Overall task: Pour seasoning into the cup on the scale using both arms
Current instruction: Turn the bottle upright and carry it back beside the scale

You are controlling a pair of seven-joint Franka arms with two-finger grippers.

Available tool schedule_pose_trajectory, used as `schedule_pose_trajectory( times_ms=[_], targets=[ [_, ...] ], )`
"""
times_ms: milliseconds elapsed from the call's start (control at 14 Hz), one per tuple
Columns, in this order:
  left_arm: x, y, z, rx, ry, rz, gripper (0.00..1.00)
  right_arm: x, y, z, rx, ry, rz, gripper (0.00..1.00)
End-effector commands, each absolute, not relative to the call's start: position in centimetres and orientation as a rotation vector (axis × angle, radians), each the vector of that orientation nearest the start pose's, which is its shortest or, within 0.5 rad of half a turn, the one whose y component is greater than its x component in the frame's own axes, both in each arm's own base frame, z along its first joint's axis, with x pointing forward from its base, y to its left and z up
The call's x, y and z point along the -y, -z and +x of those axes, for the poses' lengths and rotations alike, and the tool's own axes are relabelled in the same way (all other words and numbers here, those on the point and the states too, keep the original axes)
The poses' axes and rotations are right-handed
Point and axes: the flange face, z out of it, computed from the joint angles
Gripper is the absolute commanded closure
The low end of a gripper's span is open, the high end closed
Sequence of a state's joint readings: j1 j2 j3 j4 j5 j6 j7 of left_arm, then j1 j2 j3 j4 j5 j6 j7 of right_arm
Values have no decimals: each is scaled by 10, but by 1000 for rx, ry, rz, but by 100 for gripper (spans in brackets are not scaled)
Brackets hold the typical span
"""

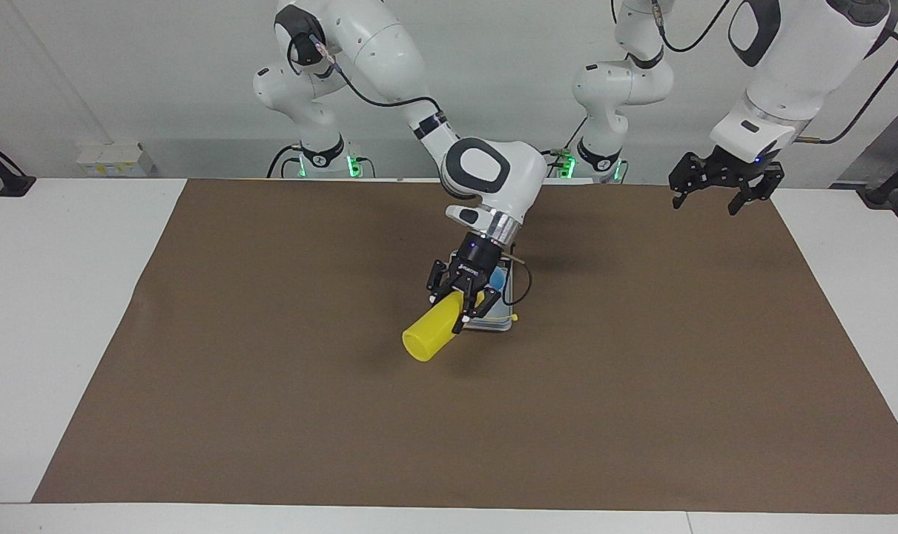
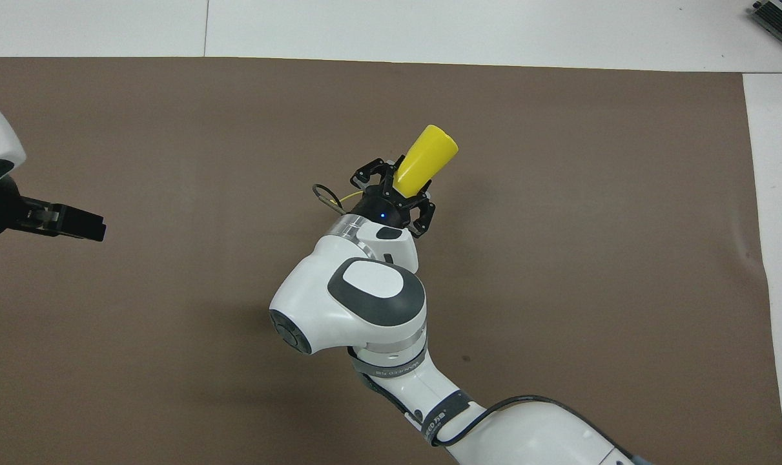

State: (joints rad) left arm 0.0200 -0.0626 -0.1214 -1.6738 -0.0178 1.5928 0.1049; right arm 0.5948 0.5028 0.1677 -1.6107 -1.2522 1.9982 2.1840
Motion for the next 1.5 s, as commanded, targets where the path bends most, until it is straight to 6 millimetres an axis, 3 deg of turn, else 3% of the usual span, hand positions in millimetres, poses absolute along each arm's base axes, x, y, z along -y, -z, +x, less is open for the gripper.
schedule_pose_trajectory(
  times_ms=[0,286,357,571,857,1071,1214,1429],
  targets=[
    [56,-616,529,-334,-35,-3135,0,-416,-380,555,-1198,1598,-2607,100],
    [56,-616,529,-334,-35,-3135,0,-399,-401,566,-1356,1474,-2576,100],
    [56,-616,529,-334,-35,-3135,0,-391,-416,567,-1406,1421,-2551,100],
    [56,-616,529,-334,-35,-3135,0,-361,-447,574,-1615,1156,-2481,100],
    [56,-616,529,-334,-35,-3135,0,-319,-473,585,-1776,802,-2467,100],
    [56,-616,529,-334,-35,-3135,0,-290,-479,594,-1861,614,-2435,100],
    [56,-616,529,-334,-35,-3135,0,-287,-478,595,-1909,449,-2391,100],
    [55,-616,529,-332,-35,-3135,0,-265,-477,604,-2020,262,-2279,100]
  ],
)
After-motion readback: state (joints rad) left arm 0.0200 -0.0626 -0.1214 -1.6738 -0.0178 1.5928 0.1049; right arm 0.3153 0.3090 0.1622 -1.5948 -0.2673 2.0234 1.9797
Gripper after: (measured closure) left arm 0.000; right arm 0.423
